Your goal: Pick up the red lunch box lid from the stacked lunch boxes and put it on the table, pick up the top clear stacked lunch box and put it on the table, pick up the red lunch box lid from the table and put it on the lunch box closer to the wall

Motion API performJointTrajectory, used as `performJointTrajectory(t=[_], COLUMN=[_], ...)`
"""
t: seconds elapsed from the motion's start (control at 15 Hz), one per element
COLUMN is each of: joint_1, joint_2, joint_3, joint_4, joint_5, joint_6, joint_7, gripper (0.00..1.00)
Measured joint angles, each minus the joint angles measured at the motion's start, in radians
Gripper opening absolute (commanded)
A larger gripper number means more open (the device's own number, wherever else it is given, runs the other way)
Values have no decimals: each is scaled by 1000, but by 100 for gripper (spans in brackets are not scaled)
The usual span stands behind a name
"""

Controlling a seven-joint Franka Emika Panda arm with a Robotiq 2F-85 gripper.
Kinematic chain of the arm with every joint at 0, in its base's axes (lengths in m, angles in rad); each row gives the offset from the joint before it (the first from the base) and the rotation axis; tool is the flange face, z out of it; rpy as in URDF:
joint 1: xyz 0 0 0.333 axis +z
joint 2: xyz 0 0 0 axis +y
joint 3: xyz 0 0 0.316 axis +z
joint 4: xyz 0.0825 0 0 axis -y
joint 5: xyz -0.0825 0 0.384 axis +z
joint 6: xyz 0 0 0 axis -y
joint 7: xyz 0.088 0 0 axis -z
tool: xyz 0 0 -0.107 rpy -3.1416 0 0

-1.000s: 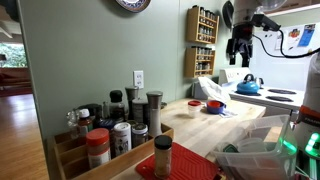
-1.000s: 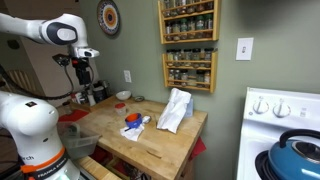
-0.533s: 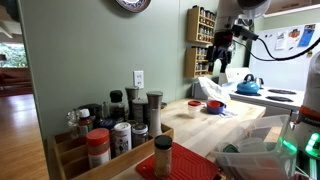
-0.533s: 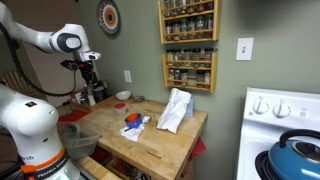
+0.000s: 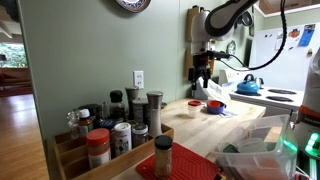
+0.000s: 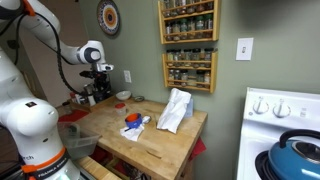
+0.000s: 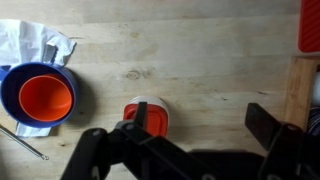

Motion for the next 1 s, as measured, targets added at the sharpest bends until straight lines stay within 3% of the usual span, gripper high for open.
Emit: performJointTrajectory(t=[0.47, 1.0], joint_1=[29, 30], joint_2=[0, 102], joint_3=[-37, -110], joint_4=[4, -17], joint_5=[-16, -37], joint_6=[2, 120], joint_7=[20, 22], gripper=[100, 100])
